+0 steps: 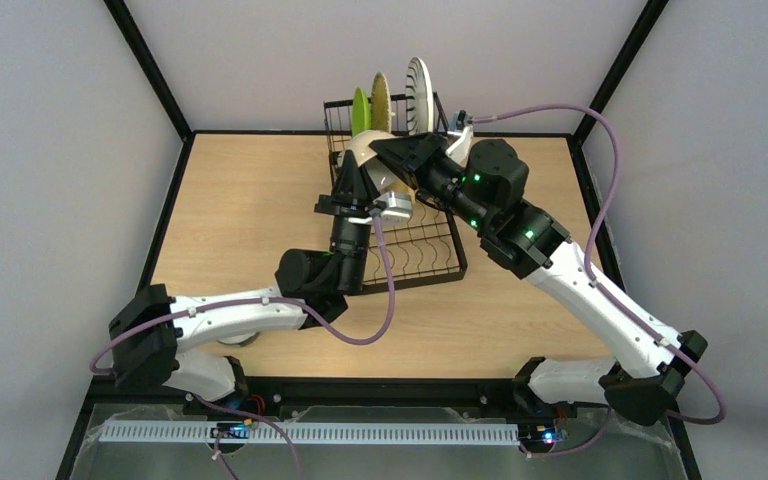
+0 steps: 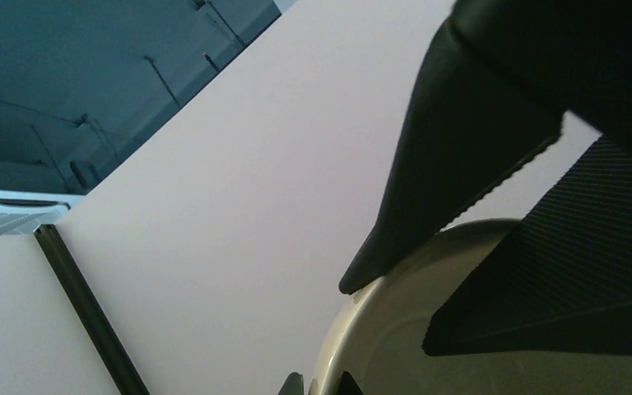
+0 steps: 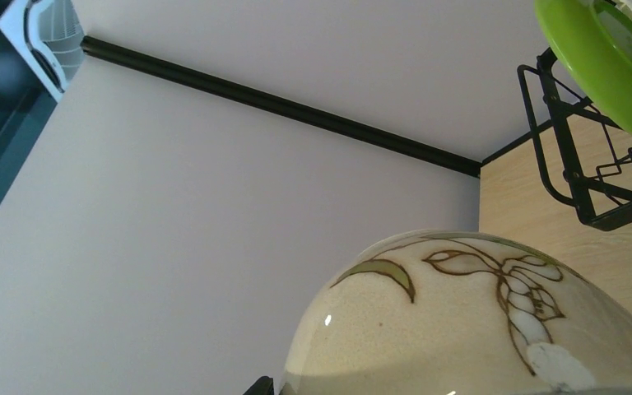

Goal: Load the mixed dishes into the dish rack
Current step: Pass from the left arm to the right

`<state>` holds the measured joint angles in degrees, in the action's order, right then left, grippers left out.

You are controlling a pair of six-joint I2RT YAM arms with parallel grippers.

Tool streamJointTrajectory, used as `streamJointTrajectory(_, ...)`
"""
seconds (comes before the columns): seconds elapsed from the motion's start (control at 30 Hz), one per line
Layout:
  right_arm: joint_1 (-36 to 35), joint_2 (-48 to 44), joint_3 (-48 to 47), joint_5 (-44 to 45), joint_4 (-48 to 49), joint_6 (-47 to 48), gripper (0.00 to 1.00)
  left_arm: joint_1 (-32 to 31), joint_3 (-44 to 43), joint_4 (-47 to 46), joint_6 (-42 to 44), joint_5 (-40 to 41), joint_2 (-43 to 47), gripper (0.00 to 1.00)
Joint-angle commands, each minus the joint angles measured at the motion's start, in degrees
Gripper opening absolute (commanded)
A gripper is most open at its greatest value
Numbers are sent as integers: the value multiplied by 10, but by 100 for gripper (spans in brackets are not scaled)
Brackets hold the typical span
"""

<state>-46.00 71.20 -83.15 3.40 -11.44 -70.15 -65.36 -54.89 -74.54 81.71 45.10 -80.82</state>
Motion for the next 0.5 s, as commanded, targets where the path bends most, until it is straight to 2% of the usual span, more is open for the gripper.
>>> streamJointTrajectory(0.0,2,19,-22,34,29,-6,52,-22,12,-45,-1,-58,16,2)
streamJointTrajectory(0.13,3,29,-25,33,28,-14,42,-22,21,-50,4,-58,19,2)
streamJointTrajectory(0.37,3,38,-24,28,18,-21,0,-22,33,-53,6,-51,27,2)
streamJointTrajectory(0.47,3,36,-21,26,15,-19,0,-22,36,-53,3,-47,28,2)
